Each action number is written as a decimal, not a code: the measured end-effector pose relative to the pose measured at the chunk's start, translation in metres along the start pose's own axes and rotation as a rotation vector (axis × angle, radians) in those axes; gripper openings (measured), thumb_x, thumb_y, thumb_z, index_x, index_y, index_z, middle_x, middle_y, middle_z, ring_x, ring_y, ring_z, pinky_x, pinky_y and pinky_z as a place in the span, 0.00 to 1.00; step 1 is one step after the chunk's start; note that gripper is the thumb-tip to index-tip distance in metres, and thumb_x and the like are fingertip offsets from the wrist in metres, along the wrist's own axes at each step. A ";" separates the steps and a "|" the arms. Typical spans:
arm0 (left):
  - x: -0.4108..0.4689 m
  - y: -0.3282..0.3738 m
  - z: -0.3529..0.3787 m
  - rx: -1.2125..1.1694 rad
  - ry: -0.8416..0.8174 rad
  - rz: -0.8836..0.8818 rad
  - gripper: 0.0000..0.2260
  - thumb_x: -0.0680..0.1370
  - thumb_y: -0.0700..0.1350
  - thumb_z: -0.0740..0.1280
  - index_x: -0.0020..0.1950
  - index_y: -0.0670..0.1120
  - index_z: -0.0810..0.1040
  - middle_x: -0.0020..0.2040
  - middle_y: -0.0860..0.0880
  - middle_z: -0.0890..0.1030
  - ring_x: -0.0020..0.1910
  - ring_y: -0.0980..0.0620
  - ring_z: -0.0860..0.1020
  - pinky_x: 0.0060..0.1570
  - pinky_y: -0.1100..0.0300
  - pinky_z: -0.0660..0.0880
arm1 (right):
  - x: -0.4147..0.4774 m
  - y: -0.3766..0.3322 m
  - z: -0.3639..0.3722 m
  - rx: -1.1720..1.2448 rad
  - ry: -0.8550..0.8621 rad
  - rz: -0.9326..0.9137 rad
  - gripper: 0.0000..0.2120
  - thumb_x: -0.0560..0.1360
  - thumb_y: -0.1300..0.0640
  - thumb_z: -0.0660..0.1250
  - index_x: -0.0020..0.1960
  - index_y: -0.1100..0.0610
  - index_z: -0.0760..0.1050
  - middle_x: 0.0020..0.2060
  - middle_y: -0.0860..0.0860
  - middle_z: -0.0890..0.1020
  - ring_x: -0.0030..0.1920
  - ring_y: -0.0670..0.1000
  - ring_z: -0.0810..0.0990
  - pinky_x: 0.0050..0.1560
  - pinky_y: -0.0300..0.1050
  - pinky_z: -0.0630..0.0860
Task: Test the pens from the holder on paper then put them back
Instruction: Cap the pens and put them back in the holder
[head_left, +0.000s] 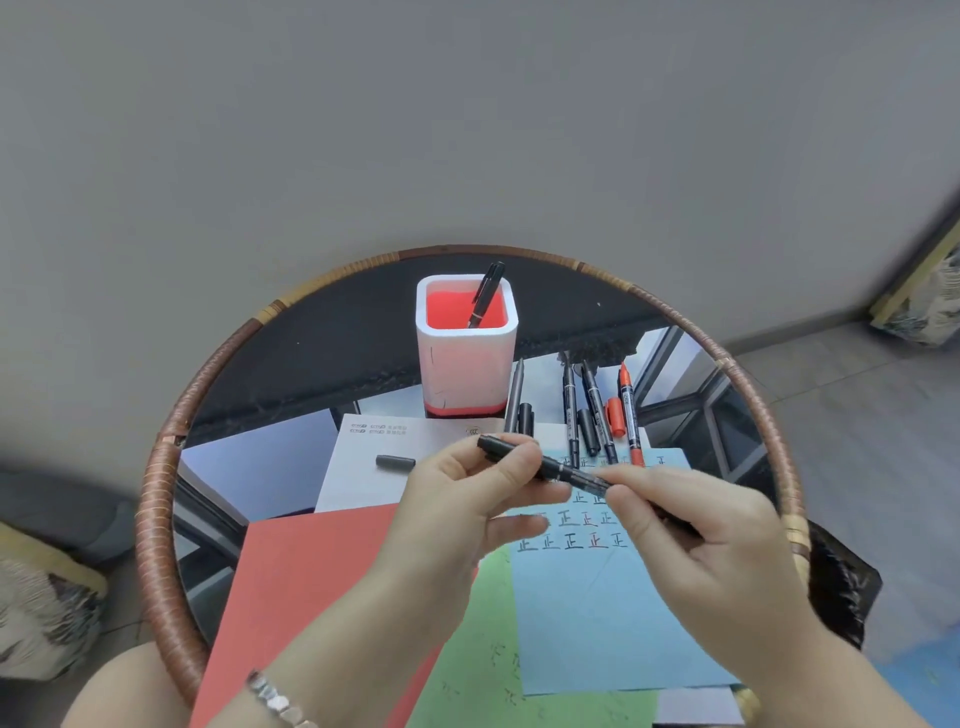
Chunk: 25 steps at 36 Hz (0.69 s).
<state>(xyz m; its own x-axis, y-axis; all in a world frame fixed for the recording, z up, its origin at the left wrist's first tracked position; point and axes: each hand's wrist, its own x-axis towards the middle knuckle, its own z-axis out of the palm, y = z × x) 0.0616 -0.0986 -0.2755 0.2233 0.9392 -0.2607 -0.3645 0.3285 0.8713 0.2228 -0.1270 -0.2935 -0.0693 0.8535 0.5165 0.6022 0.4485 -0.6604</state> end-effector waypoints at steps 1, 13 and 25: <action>0.001 0.000 0.001 0.007 0.010 -0.006 0.01 0.72 0.39 0.67 0.41 0.42 0.78 0.38 0.44 0.81 0.33 0.53 0.82 0.27 0.64 0.76 | -0.001 0.001 0.003 -0.018 0.006 0.016 0.12 0.74 0.45 0.61 0.50 0.50 0.77 0.33 0.36 0.80 0.32 0.41 0.77 0.30 0.32 0.70; 0.012 0.035 -0.008 0.403 0.444 1.055 0.09 0.77 0.39 0.63 0.48 0.54 0.73 0.46 0.52 0.78 0.45 0.51 0.79 0.47 0.59 0.77 | 0.050 0.069 0.009 -0.504 -0.243 0.612 0.18 0.75 0.53 0.60 0.64 0.55 0.68 0.50 0.55 0.78 0.48 0.56 0.77 0.45 0.48 0.73; 0.081 0.045 -0.024 0.998 0.398 0.793 0.11 0.76 0.40 0.66 0.58 0.44 0.73 0.45 0.50 0.78 0.46 0.52 0.76 0.47 0.61 0.74 | 0.047 0.070 0.007 -0.416 -0.269 0.757 0.07 0.78 0.58 0.54 0.47 0.61 0.67 0.43 0.59 0.74 0.42 0.56 0.71 0.42 0.45 0.67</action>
<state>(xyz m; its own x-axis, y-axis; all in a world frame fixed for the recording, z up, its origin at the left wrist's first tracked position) 0.0413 -0.0055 -0.2679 -0.0793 0.8619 0.5009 0.5793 -0.3691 0.7268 0.2561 -0.0535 -0.3185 0.3101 0.9379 -0.1555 0.7976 -0.3456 -0.4943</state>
